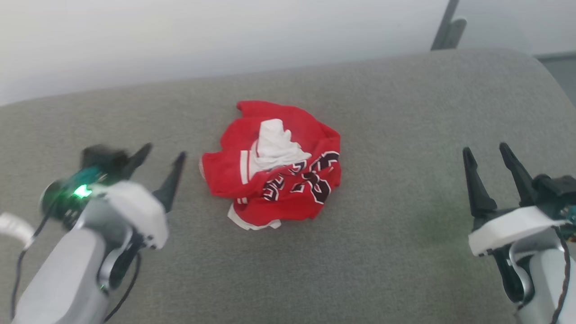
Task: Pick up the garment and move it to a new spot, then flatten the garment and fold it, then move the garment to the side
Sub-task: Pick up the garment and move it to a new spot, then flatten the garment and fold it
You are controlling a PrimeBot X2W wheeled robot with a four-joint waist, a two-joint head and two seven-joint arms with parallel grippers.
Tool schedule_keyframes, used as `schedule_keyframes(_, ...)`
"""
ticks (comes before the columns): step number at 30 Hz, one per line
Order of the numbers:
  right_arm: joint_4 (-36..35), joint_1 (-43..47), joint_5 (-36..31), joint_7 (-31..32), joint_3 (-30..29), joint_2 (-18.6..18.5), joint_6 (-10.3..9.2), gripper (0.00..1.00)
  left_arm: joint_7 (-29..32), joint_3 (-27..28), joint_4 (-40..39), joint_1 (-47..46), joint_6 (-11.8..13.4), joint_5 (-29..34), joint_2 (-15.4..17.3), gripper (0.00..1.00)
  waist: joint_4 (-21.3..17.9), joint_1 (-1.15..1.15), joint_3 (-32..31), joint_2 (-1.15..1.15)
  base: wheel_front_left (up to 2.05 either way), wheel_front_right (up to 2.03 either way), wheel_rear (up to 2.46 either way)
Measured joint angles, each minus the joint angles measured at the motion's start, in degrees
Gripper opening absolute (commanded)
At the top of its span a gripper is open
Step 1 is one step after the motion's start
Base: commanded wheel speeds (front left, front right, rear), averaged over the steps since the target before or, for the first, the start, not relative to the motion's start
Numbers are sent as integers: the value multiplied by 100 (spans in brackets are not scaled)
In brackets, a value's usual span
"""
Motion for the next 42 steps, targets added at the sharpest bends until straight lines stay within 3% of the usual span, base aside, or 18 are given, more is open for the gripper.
schedule_keyframes(7, -70, 242, -64, 7, -219, -1, 0, 100, -791, 681, -382, 1017, 388, -224, 254, 100, 221, 0, -246, 0, 0, 0, 0)
schedule_keyframes(14, -148, 412, -116, -21, -383, 11, 0, 100, -1368, 1162, -594, 1856, 523, -492, 365, 100, 357, 0, -400, 0, 0, 0, 0)
schedule_keyframes(23, -180, 670, -200, -69, -595, 125, 0, 100, -1791, 1474, -458, 2480, 392, -691, 319, 100, 560, 0, -593, 0, 0, 0, 0)
schedule_keyframes(42, -297, 808, -192, -2, -545, 203, 0, 100, -1900, 1693, -525, 2710, 258, -587, 134, 100, 794, 0, -682, 0, 0, 0, 0)
